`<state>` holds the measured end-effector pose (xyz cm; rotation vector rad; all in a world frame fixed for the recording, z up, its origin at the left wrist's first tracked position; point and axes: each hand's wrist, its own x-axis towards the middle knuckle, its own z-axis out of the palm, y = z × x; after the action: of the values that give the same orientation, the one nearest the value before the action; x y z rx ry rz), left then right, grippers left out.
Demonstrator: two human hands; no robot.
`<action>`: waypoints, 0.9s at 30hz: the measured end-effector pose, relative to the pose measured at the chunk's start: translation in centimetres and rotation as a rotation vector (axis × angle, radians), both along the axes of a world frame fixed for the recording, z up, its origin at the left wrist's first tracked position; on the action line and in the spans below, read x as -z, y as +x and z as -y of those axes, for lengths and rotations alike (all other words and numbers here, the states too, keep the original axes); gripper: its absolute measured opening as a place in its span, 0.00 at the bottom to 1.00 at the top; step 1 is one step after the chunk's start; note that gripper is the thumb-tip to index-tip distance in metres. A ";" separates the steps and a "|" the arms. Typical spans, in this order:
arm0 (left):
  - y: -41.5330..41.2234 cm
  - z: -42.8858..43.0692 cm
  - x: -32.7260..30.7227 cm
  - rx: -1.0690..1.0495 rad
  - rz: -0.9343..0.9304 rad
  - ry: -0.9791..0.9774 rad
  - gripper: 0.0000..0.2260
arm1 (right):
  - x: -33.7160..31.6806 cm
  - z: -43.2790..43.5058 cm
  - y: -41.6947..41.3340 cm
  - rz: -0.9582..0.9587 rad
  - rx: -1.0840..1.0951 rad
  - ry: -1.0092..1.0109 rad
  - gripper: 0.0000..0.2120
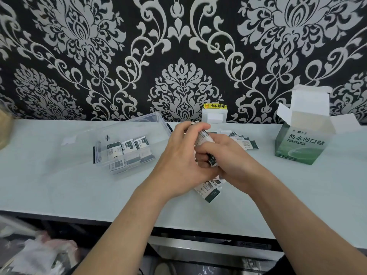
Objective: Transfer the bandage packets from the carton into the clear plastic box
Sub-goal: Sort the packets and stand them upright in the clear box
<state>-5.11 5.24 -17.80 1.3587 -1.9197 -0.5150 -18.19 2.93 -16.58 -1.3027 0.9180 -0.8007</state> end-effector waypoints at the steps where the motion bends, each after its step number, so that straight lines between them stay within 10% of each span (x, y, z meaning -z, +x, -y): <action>1: 0.2 0.0 -0.2 0.005 -0.007 0.023 0.38 | -0.1 0.0 -0.1 -0.009 0.007 0.009 0.09; 11: 2.3 -0.7 -2.1 0.185 -0.479 0.259 0.08 | -0.9 -0.1 -1.6 -0.111 -0.331 0.042 0.14; 27: -0.5 0.8 -0.6 -0.374 -0.383 -0.070 0.16 | -0.2 -0.2 1.1 0.038 0.162 0.191 0.07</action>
<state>-5.62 4.46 -17.24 1.4131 -1.3280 -0.4748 -17.12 3.11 -16.43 -1.0541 1.0527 -0.8379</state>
